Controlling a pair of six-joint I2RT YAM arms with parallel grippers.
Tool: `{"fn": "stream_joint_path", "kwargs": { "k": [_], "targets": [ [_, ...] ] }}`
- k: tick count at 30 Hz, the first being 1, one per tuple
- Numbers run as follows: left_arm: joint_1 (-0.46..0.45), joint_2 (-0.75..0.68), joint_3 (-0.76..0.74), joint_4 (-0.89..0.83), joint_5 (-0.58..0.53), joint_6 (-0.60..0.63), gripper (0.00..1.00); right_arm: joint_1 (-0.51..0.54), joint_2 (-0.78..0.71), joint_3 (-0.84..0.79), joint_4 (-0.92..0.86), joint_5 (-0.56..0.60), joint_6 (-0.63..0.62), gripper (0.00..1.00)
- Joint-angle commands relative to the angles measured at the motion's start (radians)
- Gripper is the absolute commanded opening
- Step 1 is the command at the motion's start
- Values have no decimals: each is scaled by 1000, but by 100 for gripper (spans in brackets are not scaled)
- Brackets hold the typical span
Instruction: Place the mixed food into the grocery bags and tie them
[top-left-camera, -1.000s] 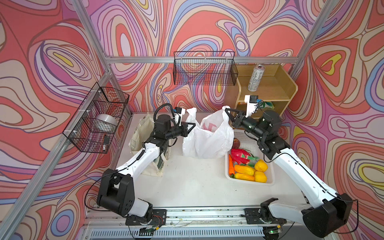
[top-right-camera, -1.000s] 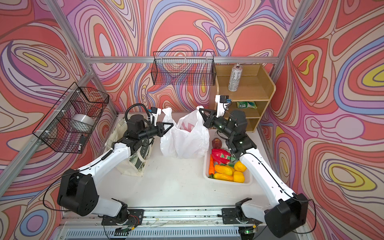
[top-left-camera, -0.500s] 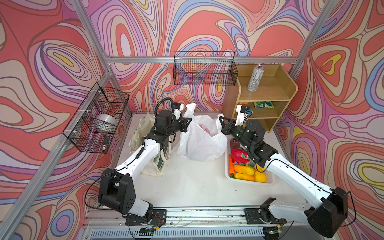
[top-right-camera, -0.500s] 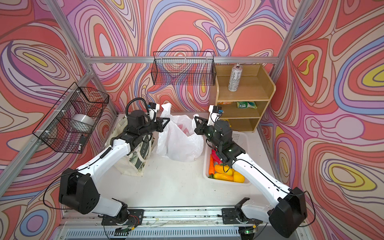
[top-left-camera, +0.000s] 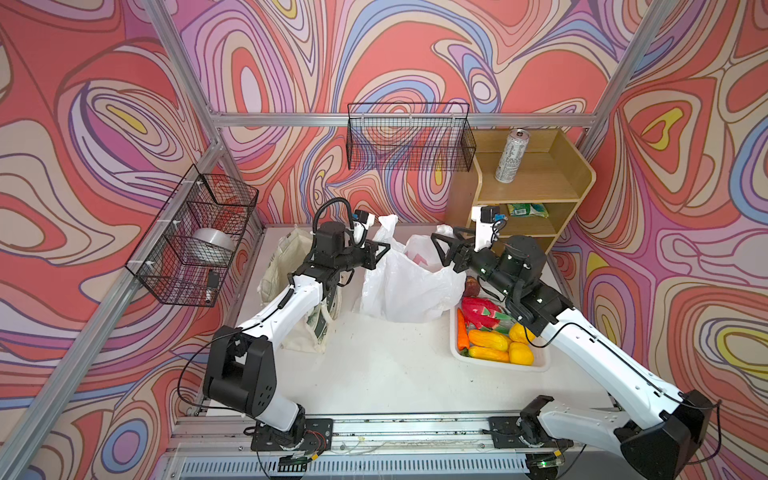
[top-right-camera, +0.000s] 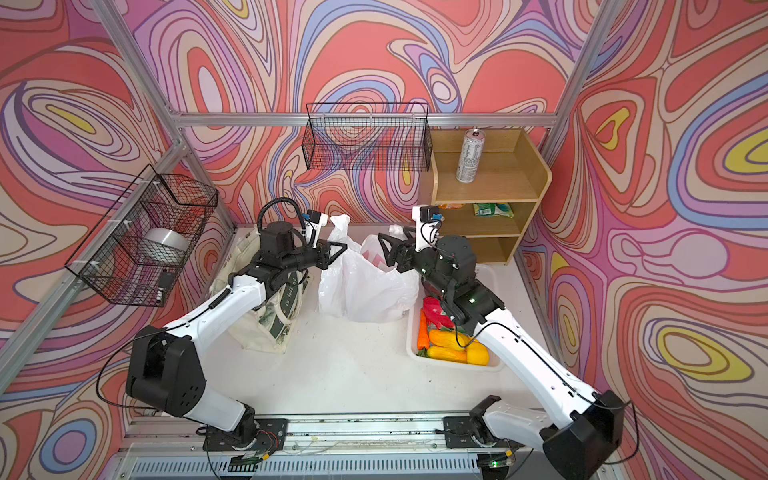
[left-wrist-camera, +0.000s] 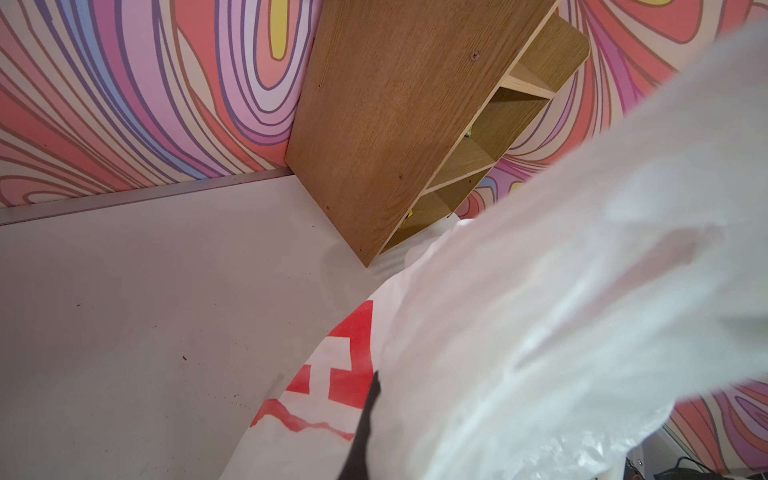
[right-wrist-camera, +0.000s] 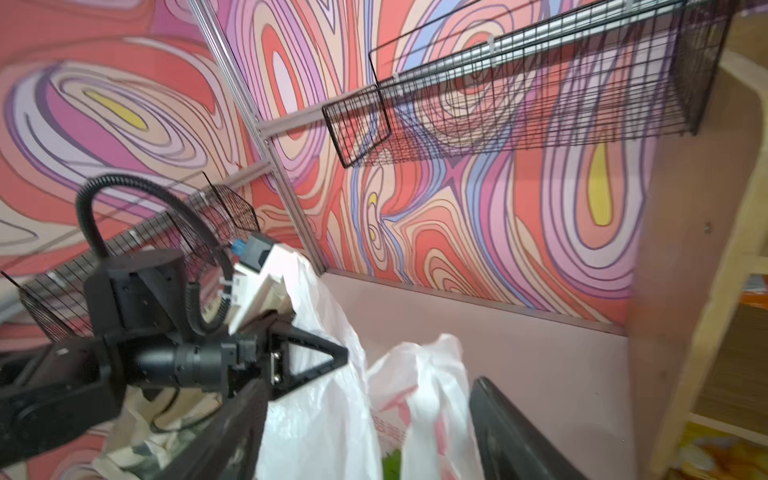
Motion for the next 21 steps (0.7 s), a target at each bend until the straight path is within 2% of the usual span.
{"fn": "stream_joint_path", "kwargs": {
  "k": [1,7,12,16,21],
  "targets": [
    [9,14,-7,25,49,2,0,-82,-108,-73,-50,-97,-66,82],
    [17,23,-4,20,69,5,0,-139,-184,-186,-118,-239,-95,84],
    [21,18,0,15,79,3,0,-151,-183,-297,-68,-197,-74,84],
    [21,17,9,1,95,9,0,-192,-160,-328,-30,-216,-64,85],
    [22,29,28,-17,131,17,0,-235,-62,-290,5,-324,-76,86]
  ]
}}
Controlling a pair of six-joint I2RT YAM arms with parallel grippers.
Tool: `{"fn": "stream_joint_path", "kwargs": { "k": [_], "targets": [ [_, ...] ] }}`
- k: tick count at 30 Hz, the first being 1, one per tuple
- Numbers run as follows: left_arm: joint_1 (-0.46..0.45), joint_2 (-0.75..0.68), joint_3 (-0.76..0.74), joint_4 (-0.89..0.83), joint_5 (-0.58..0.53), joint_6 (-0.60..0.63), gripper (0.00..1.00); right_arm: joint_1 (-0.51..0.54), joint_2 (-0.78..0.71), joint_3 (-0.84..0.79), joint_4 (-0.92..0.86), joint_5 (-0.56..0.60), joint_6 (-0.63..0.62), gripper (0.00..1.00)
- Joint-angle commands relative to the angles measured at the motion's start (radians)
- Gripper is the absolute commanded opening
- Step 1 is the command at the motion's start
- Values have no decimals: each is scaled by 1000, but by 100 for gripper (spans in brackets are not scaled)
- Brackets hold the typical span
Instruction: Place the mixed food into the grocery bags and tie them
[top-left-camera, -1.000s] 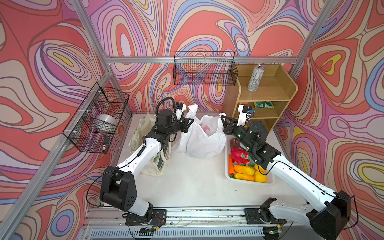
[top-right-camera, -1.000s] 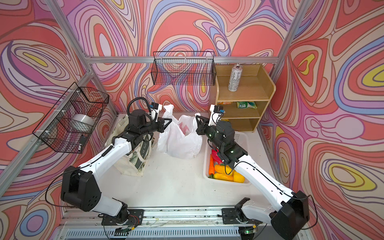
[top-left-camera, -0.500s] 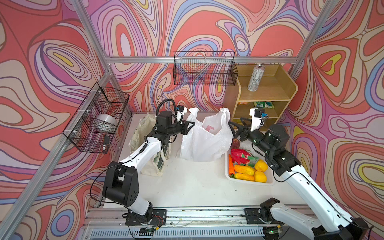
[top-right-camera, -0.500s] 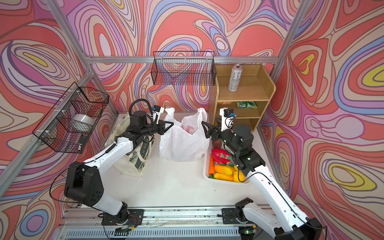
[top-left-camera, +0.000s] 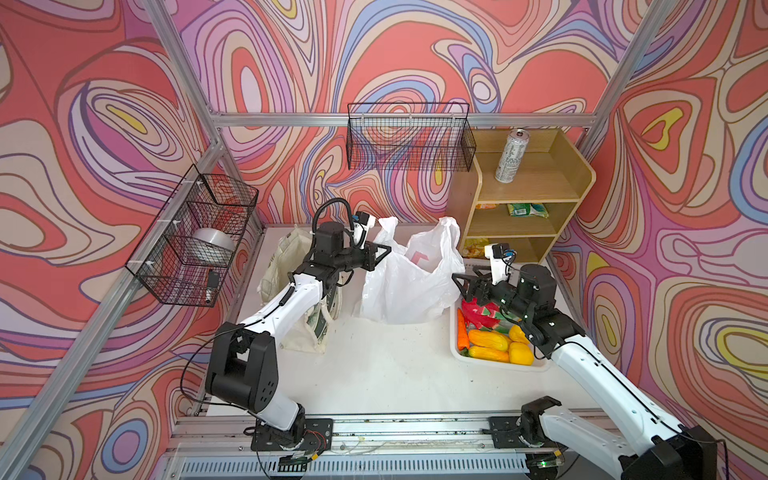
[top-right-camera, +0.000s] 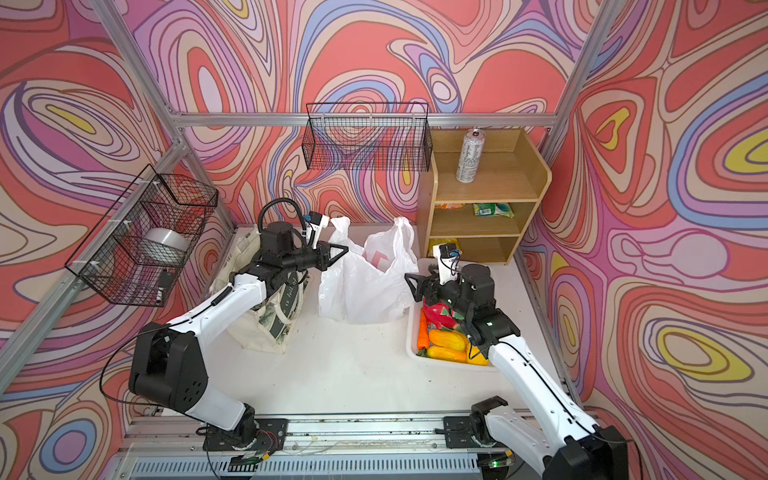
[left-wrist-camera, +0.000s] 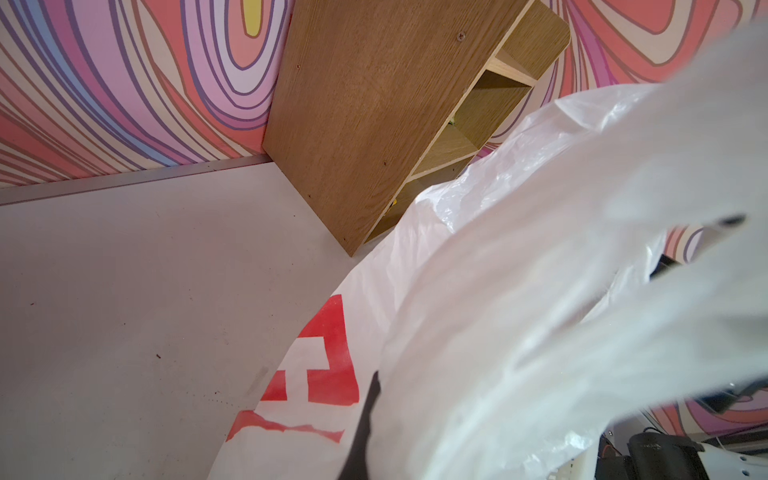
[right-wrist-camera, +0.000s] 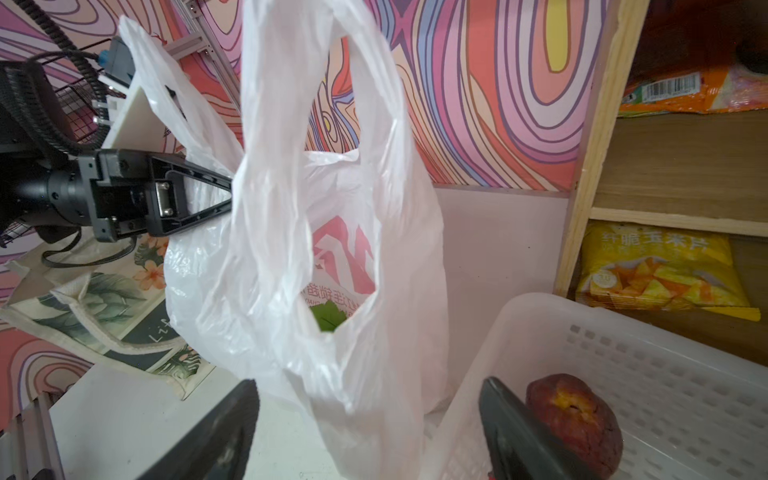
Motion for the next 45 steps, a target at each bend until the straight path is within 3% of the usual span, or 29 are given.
{"fn": "stream_joint_path", "kwargs": {
  "k": [1,11,27,30,35,37,45],
  "targets": [
    [7,15,29,-13,50,15,0,-19,68,44,52,-100,-13,86],
    [6,36,69,-69,100,32,0,-26,329,229,108,-306,-42,86],
    [7,57,101,-115,146,37,0,-27,499,353,184,-320,-35,84],
    [6,58,103,-116,149,33,0,-27,521,383,184,-351,-31,68],
    [6,52,103,-119,154,29,0,-27,528,399,181,-402,-18,15],
    [7,47,100,-116,152,25,0,-27,520,392,184,-410,-7,2],
    [6,-6,29,-42,75,-79,0,-27,427,298,194,-394,56,0]
  ]
}}
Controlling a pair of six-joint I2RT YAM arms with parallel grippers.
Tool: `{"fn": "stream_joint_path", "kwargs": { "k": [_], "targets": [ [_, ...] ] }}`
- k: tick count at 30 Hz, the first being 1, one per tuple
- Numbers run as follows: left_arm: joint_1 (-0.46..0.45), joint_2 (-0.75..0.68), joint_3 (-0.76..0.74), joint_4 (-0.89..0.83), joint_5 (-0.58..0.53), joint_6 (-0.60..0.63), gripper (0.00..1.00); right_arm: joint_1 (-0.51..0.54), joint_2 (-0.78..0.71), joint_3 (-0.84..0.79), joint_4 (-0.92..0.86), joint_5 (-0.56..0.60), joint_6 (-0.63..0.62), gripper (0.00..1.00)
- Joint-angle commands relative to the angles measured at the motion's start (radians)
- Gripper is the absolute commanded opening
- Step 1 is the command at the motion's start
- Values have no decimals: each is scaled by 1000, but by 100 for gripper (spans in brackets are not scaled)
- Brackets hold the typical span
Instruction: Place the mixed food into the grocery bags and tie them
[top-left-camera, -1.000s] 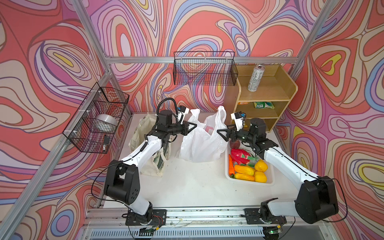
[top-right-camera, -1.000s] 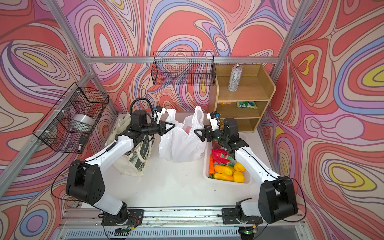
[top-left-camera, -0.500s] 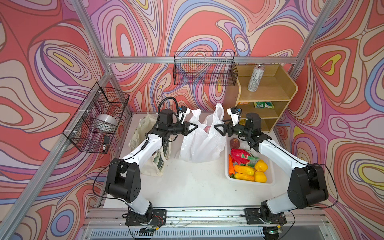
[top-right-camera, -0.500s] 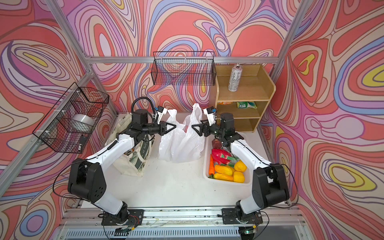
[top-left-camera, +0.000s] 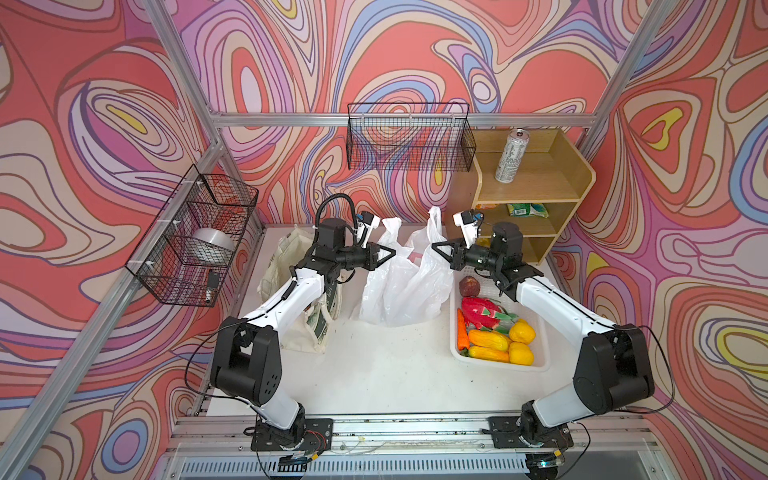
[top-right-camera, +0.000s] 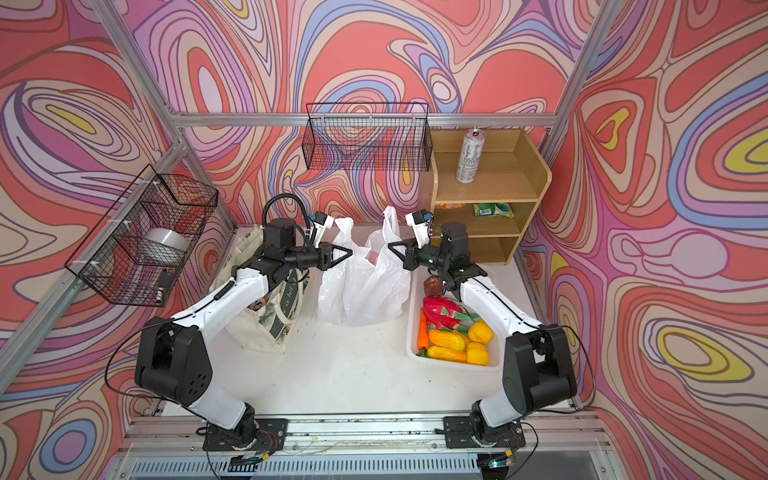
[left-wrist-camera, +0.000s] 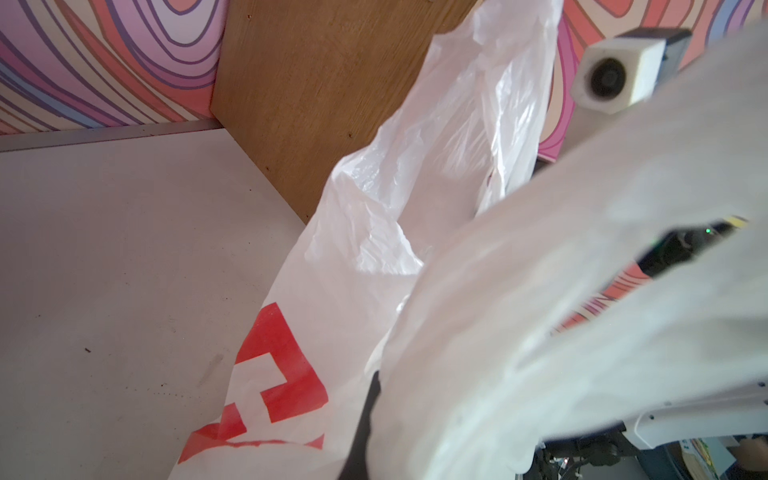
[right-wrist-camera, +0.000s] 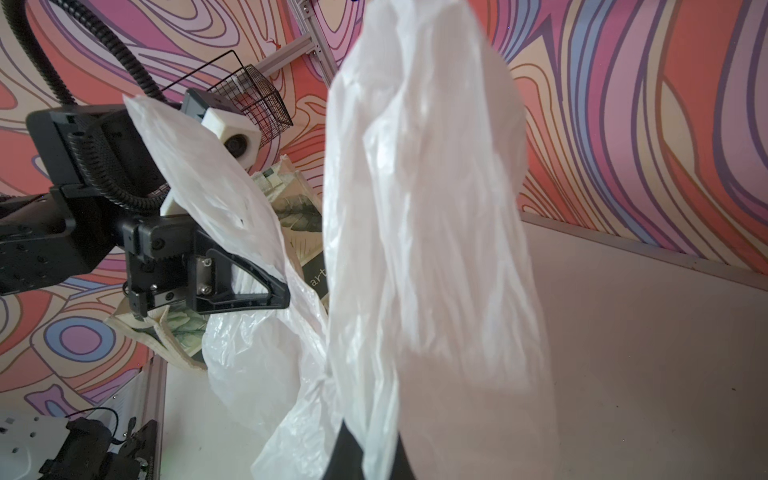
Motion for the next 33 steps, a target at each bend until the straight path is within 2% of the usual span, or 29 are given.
{"fn": "stream_joint_path", "kwargs": {
  "k": [1,4,8,9,10,11,12,13,15,20,26,33],
  "targets": [
    [4,-52,-31,39,-55,-66,0,-4,-79,-52,0,-2,27,0],
    [3,-90,-67,47,-81,-75,0,-4,-135,-76,-75,21,-11,0],
    [2,-107,-85,79,10,-67,0,-3,-189,-109,-135,78,-38,0],
    [2,-107,-87,89,23,-70,0,-4,-202,-121,-135,96,-40,6],
    [3,-106,-90,99,30,-75,0,-4,-213,-131,-136,118,-44,21],
    [5,-105,-93,108,32,-78,0,-3,-221,-141,-135,142,-50,43],
    [3,-102,-92,114,37,-81,0,-4,-226,-145,-137,161,-55,54],
    [4,-98,-94,122,47,-85,0,-4,-228,-146,-139,182,-61,60],
    [3,-85,-86,130,64,-91,0,-4,-225,-145,-147,216,-79,66],
    [4,-57,-70,135,94,-92,0,-8,-216,-160,-105,289,-86,70],
    [5,-34,-47,115,110,-74,0,-21,-166,-138,-46,272,-62,74],
    [3,-6,-13,85,137,-51,0,-32,-84,-54,-30,120,-50,76]
  ]
}}
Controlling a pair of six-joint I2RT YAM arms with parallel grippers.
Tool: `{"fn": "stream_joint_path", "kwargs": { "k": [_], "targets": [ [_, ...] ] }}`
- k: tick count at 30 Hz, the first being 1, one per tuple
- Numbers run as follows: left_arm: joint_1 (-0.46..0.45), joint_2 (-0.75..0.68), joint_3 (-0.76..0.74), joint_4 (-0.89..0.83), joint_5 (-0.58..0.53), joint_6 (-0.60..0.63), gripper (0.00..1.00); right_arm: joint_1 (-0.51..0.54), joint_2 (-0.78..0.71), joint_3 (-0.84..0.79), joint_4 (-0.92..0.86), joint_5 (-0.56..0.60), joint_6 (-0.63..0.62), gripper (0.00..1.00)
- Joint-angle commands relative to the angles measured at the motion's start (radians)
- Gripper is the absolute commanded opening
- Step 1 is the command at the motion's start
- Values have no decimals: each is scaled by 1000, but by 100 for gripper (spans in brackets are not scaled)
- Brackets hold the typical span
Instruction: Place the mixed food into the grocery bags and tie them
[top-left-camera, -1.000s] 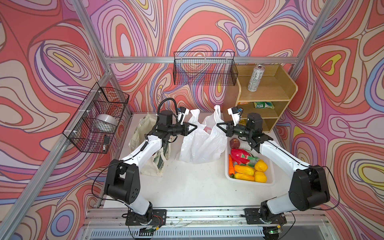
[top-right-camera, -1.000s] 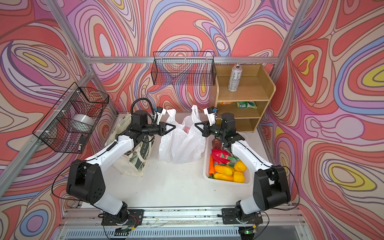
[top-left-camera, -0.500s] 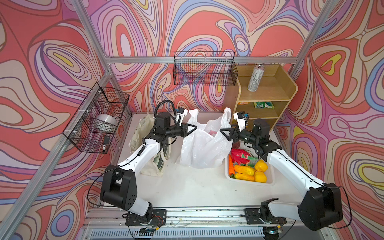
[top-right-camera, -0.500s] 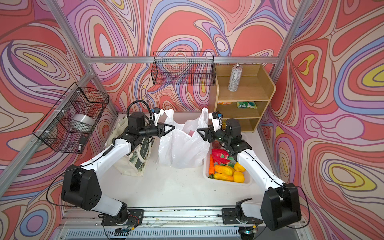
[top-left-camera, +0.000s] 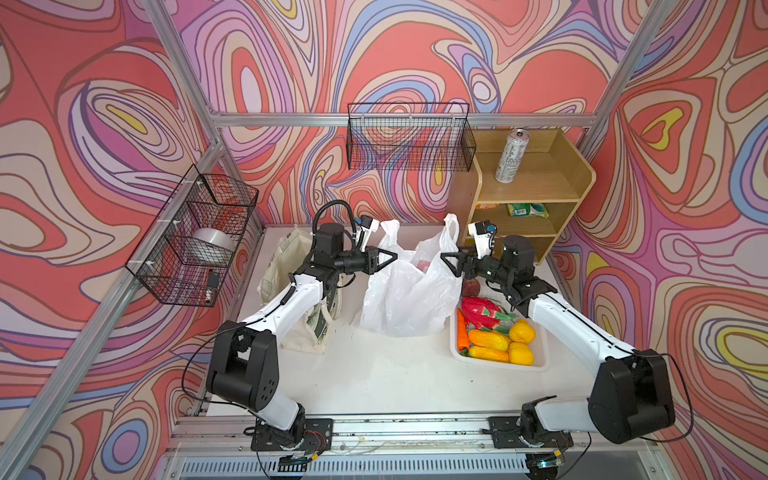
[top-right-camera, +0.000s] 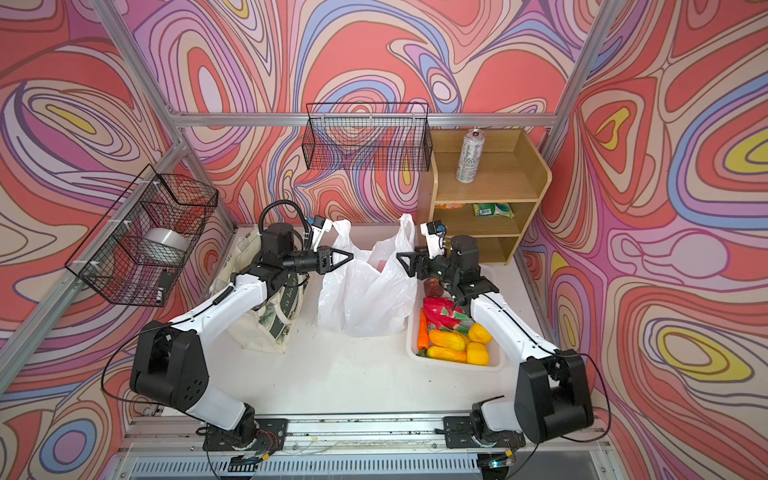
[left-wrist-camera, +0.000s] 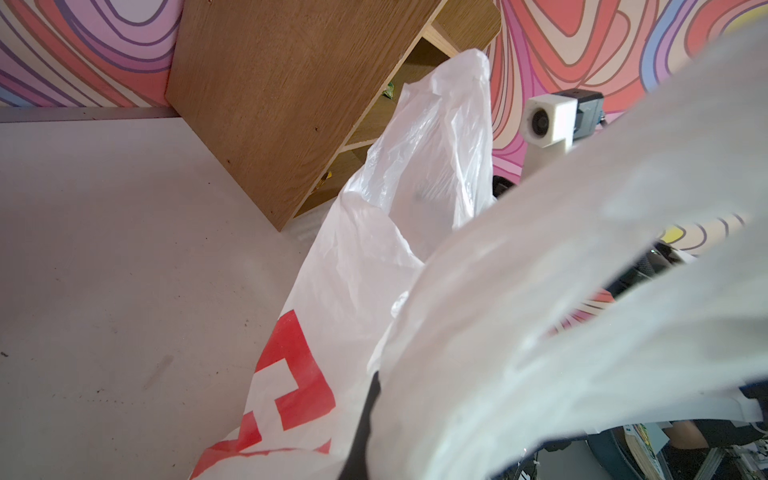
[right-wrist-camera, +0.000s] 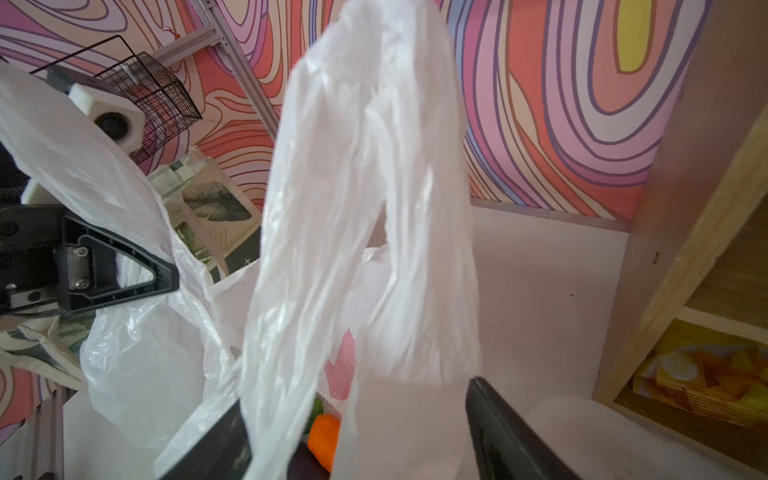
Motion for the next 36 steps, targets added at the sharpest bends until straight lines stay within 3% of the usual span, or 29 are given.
{"fn": "stream_joint_path", "kwargs": {
  "k": [1,15,17,21,25,27,32,36],
  "targets": [
    [3,22,48,-16,43,30,0,-3,40,68,23,-109,5,76],
    [3,68,114,-101,108,67,0,-4,153,143,76,-225,47,75],
    [4,70,115,-100,108,67,0,-4,161,155,67,-247,44,67],
    [4,72,113,-100,111,64,0,-4,167,164,59,-271,43,30],
    [3,70,112,-105,111,67,0,-5,161,160,55,-278,44,4],
    [4,68,109,-105,102,65,0,-7,155,153,51,-277,49,0],
    [5,58,105,-134,36,52,0,-9,115,114,44,-244,68,0],
    [4,26,77,-155,-79,17,0,-9,68,69,24,-207,79,0]
  ]
}}
